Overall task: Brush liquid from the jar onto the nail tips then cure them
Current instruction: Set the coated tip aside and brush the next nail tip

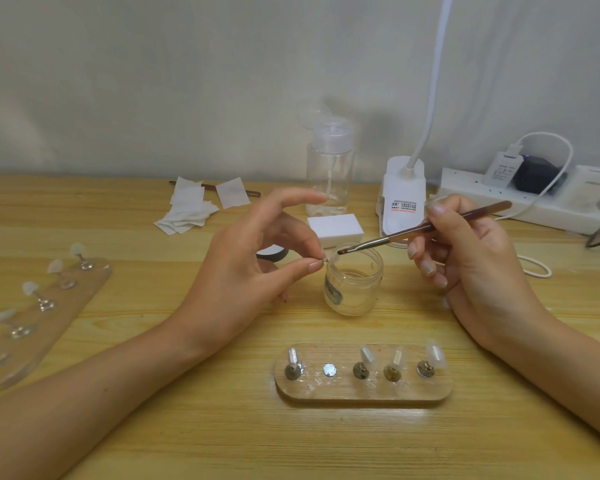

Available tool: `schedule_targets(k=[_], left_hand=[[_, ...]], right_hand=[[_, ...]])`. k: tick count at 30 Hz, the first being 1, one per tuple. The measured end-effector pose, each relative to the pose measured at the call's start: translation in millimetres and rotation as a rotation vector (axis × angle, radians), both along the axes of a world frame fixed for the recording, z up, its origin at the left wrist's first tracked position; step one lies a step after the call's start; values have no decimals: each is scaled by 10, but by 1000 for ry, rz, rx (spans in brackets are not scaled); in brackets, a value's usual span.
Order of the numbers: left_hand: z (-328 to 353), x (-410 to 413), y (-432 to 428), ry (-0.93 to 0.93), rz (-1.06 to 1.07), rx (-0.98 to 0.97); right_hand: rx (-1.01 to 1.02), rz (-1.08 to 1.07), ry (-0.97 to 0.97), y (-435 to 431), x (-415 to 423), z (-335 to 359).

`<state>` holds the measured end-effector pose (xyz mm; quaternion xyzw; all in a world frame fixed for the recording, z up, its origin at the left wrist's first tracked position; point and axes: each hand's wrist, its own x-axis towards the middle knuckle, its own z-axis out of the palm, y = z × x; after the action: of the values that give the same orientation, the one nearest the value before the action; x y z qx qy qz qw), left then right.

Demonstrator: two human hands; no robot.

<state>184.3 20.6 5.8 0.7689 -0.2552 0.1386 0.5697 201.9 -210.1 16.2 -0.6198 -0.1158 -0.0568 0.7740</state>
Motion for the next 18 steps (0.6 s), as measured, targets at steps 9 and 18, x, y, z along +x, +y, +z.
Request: schedule_targets(k=[9,18], left_hand=[[2,-6,2,9,3,-8],[10,-14,-5,-10,14,22]], right_hand=[[-7,-15,-20,5,-7,9],[-6,-15,4,9,0,2]])
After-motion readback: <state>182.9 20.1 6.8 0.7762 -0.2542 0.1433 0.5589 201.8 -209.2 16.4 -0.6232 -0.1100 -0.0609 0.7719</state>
